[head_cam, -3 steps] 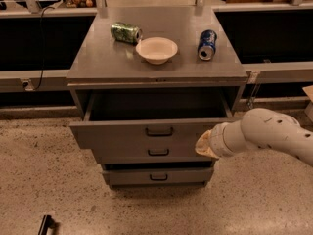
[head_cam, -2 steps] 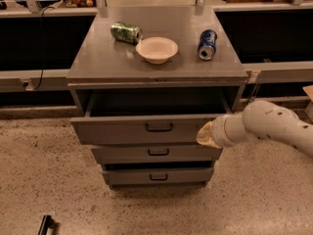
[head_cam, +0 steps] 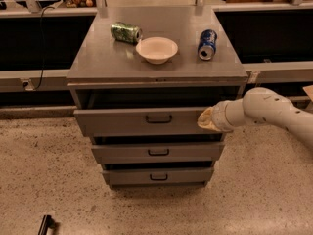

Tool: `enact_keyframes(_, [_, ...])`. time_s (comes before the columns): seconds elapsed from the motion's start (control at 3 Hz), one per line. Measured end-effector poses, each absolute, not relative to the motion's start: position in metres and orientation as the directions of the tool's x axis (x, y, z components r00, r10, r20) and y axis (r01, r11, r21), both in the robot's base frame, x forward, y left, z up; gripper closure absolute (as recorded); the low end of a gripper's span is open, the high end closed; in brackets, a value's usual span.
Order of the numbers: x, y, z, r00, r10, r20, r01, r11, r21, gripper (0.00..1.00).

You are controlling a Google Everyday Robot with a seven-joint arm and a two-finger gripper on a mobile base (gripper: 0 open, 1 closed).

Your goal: Close top drawer

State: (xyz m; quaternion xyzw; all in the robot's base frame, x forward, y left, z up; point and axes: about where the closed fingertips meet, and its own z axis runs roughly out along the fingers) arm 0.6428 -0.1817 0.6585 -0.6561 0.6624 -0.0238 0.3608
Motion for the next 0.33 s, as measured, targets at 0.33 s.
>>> enact_keyframes(0.33, [0.6378, -0.1751, 0.6675, 0.144, -0.865, -0.48, -0.832, 0.156, -0.532, 1.0])
